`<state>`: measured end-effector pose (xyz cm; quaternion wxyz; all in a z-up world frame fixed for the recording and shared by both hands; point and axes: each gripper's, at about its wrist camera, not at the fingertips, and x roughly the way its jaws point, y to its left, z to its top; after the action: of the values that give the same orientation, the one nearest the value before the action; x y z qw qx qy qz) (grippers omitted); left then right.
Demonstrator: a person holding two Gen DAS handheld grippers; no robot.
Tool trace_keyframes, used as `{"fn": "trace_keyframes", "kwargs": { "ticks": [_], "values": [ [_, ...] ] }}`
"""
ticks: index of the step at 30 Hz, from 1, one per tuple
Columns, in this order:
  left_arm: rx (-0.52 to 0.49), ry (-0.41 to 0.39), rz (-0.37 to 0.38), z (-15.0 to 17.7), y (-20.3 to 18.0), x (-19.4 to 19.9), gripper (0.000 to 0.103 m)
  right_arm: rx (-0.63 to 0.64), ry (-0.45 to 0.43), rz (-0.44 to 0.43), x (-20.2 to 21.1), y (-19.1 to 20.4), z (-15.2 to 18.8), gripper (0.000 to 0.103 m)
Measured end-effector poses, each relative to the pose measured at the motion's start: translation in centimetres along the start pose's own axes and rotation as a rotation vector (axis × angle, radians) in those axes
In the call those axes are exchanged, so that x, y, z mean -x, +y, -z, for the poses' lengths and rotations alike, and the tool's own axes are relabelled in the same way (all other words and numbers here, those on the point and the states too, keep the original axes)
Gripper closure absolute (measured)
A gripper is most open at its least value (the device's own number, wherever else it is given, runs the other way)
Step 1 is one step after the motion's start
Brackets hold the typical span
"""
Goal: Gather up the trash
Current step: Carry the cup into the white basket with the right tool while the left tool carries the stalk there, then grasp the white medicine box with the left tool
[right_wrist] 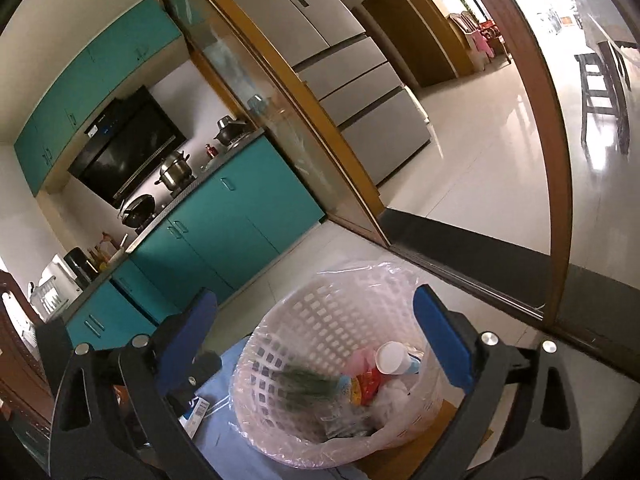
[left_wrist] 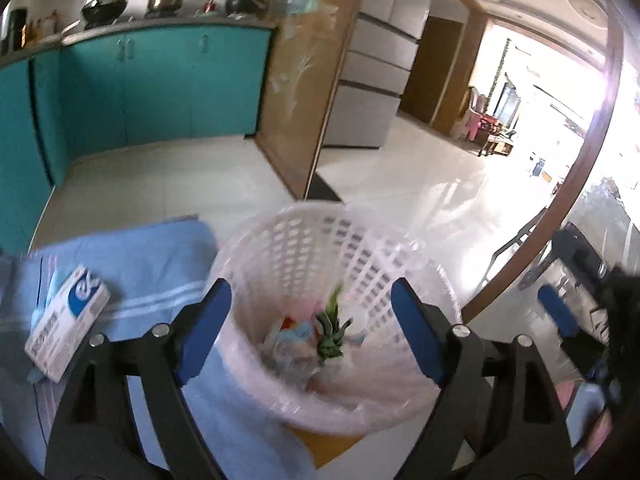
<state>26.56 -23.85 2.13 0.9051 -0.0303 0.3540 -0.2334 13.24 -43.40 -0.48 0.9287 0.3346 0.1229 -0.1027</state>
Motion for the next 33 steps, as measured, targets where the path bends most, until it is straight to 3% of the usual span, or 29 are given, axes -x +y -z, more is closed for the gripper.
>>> {"fn": "trace_keyframes", "kwargs": {
  "ticks": [3,8,10,16,23,26,30,33],
  "values": [
    [-0.019,-0.024,-0.047,1.9,2.3,2.2,0.018,0.011,0.015,-0.014,-0.5,0.3,0.2,0.006],
    [-0.171,-0.025,-0.254,4.4,8.4,4.8,0.017,0.032,0.059,-0.054,-0.9,1.7,1.2,0.006],
    [-0.195,-0.001,-0.298,4.6,11.0,4.7,0.017,0.053,0.081,-0.076,-1.1,2.6,1.7,0.006],
    [-0.148,0.06,-0.291,4.1,17.4,3.3,0.017,0.114,0.119,-0.111,-1.4,4.9,2.9,0.006],
    [-0.178,0.171,-0.275,4.3,20.2,-0.4,0.019,0.159,0.138,-0.115,-1.8,6.1,3.6,0.006],
    [-0.168,0.224,-0.286,4.8,21.0,-1.8,0.033,0.171,0.142,-0.115,-2.0,6.5,3.8,0.006],
    [-0.111,0.195,-0.269,4.8,21.7,-1.2,0.057,0.19,0.149,-0.121,-2.1,7.0,4.2,0.006],
    [-0.1,0.214,-0.234,5.1,21.6,-0.9,0.063,0.202,0.156,-0.124,-2.2,7.4,4.6,0.006]
  ]
}}
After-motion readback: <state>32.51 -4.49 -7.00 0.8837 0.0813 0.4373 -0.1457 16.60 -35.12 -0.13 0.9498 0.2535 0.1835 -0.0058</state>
